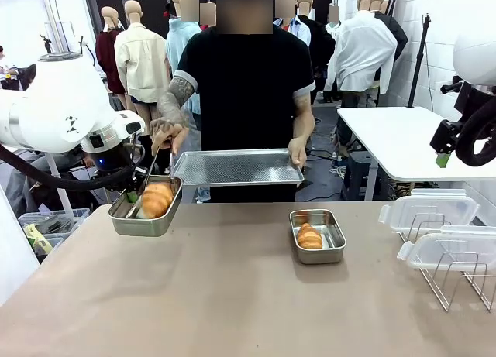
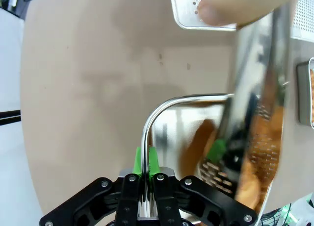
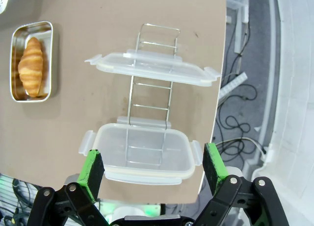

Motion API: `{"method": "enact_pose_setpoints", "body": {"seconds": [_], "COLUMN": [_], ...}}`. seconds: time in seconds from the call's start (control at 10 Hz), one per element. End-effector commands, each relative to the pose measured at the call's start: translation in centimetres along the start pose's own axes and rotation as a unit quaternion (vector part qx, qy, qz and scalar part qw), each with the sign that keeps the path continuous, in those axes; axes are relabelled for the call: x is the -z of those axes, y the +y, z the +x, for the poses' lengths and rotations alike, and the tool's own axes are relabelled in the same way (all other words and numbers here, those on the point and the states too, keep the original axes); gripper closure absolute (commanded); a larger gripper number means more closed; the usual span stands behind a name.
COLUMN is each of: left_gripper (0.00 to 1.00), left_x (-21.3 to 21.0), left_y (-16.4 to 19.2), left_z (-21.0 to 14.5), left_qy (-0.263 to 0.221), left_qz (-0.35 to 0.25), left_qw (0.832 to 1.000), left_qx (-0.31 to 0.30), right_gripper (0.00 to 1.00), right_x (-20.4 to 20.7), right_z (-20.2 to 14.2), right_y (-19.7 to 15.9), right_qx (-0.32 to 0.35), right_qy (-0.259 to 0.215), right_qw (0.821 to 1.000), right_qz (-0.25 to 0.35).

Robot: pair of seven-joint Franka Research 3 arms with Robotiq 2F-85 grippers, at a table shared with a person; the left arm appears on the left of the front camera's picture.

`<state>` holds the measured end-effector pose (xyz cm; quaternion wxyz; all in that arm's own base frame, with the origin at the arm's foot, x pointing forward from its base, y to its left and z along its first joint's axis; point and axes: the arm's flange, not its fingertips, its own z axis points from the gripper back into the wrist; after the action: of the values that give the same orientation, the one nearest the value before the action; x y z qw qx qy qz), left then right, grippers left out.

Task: Place the bread in airtight containers.
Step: Once an object is inside an Airtight Container , place the container in the center of the table.

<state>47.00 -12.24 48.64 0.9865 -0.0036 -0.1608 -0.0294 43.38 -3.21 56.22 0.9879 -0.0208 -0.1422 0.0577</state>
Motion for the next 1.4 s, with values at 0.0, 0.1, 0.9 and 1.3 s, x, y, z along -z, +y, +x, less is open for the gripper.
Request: {"method": "enact_pose_setpoints", "body": {"seconds": [0.0,0.1,0.9,1.3], "left_gripper": [1.00,1.00,1.00,1.00], "left_x": [-0.17,-0.17,-0.17,-0.17], "left_y": [0.20,0.20,0.20,0.20], "left_z": [0.01,0.01,0.01,0.01], "left_qy": [-0.012,-0.012,-0.012,-0.012], "left_qz": [0.000,0.000,0.000,0.000], "left_qw": [1.000,1.000,1.000,1.000], "left_qx": [0.001,0.001,0.001,0.001], "right_gripper": [0.00,0.00,0.00,0.00], "right_x": [-0.11,-0.11,-0.11,-0.11], "right_z": [0.24,0.24,0.24,0.24], "right_y": [0.10,0.10,0.10,0.10], "right_qx": [0.006,0.006,0.006,0.006], "right_qy": [0.005,0.005,0.005,0.005], "right_qw": [1.000,1.000,1.000,1.000], "right_qz": [-0.008,-0.008,-0.008,-0.008]}}
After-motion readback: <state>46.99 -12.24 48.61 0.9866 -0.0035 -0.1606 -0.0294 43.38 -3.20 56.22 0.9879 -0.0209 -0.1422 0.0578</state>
